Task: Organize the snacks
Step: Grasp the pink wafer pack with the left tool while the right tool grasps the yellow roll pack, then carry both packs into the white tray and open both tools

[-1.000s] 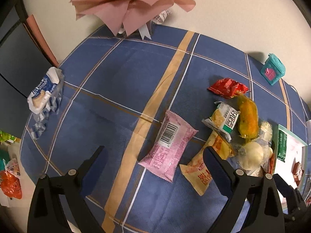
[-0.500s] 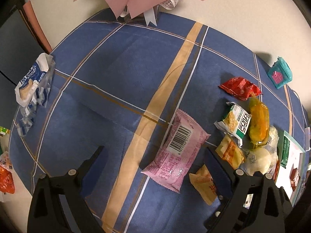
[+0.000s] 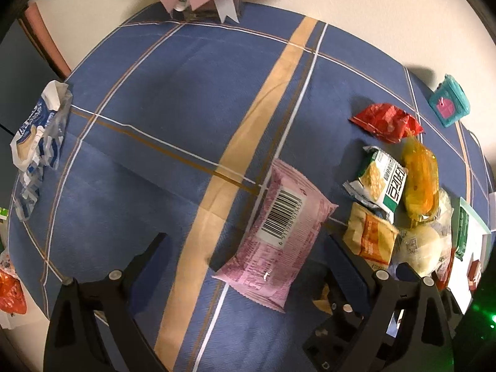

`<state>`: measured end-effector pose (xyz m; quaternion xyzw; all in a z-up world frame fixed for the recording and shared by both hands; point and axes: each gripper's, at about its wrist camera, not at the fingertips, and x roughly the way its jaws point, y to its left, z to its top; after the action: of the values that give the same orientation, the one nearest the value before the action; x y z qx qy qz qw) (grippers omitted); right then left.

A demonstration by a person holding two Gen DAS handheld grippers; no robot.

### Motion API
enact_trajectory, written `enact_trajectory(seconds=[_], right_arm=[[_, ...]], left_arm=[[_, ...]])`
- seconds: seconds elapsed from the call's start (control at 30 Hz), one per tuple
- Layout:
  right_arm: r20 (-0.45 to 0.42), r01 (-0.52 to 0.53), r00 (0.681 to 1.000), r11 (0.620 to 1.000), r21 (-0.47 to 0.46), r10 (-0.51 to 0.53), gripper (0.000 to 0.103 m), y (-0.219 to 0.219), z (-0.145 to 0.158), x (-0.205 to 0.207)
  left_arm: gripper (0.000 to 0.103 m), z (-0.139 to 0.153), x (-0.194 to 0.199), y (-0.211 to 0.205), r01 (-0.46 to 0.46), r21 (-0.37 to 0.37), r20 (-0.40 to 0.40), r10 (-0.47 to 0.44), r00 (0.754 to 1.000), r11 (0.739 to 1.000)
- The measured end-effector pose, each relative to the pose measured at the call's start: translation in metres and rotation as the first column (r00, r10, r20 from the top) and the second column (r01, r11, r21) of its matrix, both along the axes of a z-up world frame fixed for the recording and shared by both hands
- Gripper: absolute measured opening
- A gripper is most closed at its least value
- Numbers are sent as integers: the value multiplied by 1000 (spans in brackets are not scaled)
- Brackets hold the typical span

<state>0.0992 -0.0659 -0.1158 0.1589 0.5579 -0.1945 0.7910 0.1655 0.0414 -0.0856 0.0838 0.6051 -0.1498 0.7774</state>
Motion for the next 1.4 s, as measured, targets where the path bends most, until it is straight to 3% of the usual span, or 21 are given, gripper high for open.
enact_trajectory(seconds=[0.1,0.17,0.27,0.43,0.63,0.77,0.9,1.23,1.4], right_arm=[[1,-1,1000,1000,-6,1,76,-3,3,-3],[7,-5,1000,1000,-4,5,65,-4,4,-4],[0,-5,1000,1000,3,5,53,-7,2,-6],[-11,-1,1000,1000,14,1,49,-16,-6,-16],[-10,-21,1000,1000,-19,21,49,-15,-6,-16],[-9,-12,1000,1000,-10,12,44,-10,-3,-16],[8,-11,1000,1000,-18,11,40,-5,6,-16],[142,13,990,1000,-22,-10,40,-8,72,-46],[200,53,979,998,-14,-49,40,-28,101,-69]], left_arm=[[94,-5,-2,-3,10,-1,-11,-10,1000,1000],[83,-9,-2,-5,11,-4,-24,-11,1000,1000],[79,-17,-2,-9,13,-7,-45,-13,999,1000],[55,-33,-1,-18,22,7,-77,-21,997,1000],[40,-32,-1,-20,7,13,-51,-6,999,1000],[39,-22,0,-14,-19,-25,-66,18,998,999],[39,0,-4,-11,-24,-53,-28,23,999,998],[39,65,-28,-10,1,-80,121,8,993,997],[39,80,-43,-13,24,-92,168,-8,986,995]])
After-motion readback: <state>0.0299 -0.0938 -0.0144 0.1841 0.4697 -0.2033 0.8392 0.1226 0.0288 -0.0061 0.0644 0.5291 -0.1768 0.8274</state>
